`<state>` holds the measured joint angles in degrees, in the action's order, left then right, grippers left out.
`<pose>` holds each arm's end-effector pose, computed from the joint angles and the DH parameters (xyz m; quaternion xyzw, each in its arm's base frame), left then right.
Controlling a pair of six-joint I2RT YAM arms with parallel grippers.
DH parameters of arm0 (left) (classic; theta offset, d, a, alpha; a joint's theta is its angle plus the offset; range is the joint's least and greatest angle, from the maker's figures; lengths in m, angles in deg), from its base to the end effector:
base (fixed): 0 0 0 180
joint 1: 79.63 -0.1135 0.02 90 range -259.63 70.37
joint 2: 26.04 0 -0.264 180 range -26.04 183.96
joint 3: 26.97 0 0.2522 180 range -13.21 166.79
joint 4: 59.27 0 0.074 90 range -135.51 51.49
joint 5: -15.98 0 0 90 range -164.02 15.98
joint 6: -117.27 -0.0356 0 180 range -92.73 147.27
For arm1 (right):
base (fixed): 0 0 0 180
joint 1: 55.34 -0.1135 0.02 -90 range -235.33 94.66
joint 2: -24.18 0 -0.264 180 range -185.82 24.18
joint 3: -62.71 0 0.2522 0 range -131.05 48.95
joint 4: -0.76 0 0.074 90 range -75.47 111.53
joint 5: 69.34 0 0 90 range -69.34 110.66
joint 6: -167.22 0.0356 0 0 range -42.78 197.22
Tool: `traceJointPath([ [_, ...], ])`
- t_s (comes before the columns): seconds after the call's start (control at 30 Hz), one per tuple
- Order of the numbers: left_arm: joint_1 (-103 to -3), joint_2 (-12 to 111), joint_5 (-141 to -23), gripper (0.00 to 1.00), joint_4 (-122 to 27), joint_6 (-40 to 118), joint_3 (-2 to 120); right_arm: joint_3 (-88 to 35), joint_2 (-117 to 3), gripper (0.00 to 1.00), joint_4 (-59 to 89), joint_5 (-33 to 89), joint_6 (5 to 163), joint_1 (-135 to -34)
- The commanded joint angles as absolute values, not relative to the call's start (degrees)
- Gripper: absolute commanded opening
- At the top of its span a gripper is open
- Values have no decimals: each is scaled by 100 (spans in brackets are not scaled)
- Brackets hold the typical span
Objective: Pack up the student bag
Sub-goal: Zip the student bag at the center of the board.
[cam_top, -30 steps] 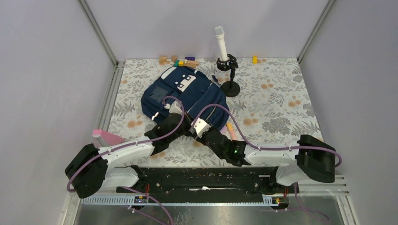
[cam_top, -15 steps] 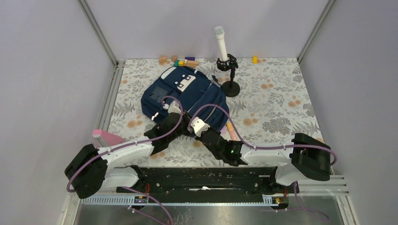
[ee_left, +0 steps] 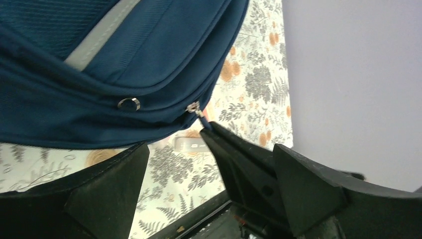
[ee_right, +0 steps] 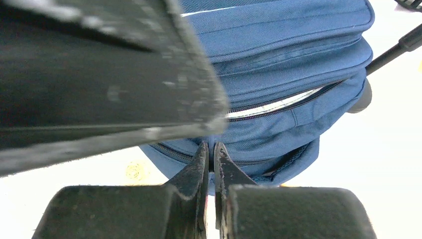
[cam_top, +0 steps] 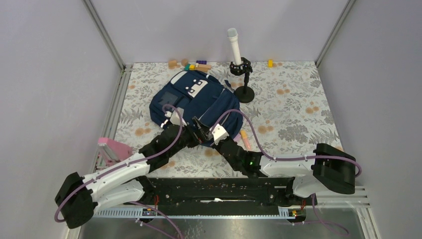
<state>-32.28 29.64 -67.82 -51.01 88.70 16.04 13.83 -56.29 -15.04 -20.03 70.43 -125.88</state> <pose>0.1515 -0.1588 0.2371 -0.1312 0.8126 -0.4343 0.3658 0.1179 0.2641 0.2143 -0.3034 0.7149 0.0632 0.6268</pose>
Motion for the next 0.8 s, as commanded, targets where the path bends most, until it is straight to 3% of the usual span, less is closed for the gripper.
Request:
traceJointPath([
  [0.0, -3283, 2474, -6341, 99, -4435, 8436, 1401, 1453, -5385, 0, -1896, -1928, 7441, -12468],
  [0.17, -3469, 2082, -6153, 99, -4048, 7945, 1309, 1587, -5241, 0, -1892, -1541, 7769, -12150],
  [0.3, -3493, 2131, -6075, 99, -3872, 6649, 1628, 1622, -5063, 0, -1701, -1135, 8082, -11820],
  [0.5, -3496, 2730, -6187, 99, -3227, 4632, 2744, 1604, -4871, 0, -1478, -610, 8336, -11400],
  [0.77, -3226, 3874, -6685, 98, -2865, 3416, 3834, 1568, -4764, 0, -1284, 60, 8624, -10889],
])
